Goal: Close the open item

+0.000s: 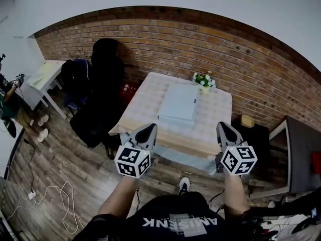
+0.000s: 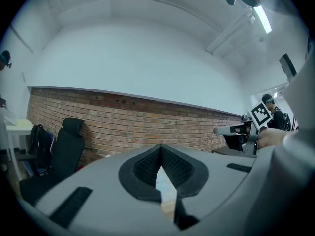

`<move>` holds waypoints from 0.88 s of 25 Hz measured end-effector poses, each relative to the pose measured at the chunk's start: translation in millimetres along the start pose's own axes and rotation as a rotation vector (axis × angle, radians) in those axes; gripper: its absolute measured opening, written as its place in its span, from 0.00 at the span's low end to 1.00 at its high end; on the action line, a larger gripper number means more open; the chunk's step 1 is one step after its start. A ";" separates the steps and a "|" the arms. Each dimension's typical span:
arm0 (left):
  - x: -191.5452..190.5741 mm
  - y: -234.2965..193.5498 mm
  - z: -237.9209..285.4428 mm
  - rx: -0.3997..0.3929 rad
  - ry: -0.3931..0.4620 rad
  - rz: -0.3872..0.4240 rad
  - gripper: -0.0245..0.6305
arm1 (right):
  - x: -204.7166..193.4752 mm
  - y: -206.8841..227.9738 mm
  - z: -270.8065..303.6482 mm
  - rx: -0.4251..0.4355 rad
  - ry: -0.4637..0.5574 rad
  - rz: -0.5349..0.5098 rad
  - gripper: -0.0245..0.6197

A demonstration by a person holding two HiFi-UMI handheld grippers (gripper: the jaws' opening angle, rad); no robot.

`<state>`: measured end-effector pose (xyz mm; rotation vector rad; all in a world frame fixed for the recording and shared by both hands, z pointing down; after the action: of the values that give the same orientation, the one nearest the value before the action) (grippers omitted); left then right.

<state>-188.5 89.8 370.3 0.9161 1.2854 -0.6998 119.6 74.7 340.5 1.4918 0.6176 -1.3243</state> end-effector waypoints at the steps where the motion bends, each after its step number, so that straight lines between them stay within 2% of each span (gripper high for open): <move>1: -0.2 -1.2 10.0 0.002 -0.007 0.000 0.06 | 3.9 7.7 7.7 0.004 -0.002 0.002 0.10; 7: -1.6 -5.7 65.3 0.022 -0.043 0.004 0.06 | 15.7 53.9 52.0 0.024 -0.032 0.030 0.10; 12: 2.1 -3.4 111.1 -0.019 -0.046 0.022 0.06 | 28.9 85.8 84.0 0.059 -0.052 0.033 0.10; 22: -4.1 7.3 187.1 0.044 -0.109 0.027 0.06 | 43.4 154.0 123.9 0.129 -0.089 0.047 0.11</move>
<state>-91.9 -70.2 382.1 0.9168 1.1636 -0.7493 212.7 -103.3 365.6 1.5320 0.4443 -1.4081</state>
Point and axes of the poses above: the fingertips, and each gripper's own axes: z forward along the fingers, y to its right, x out of its top, the point moved 7 cm from there along -z, backward along the fingers, and after that the axes turned 15 degrees about z, right-handed, at the moved point
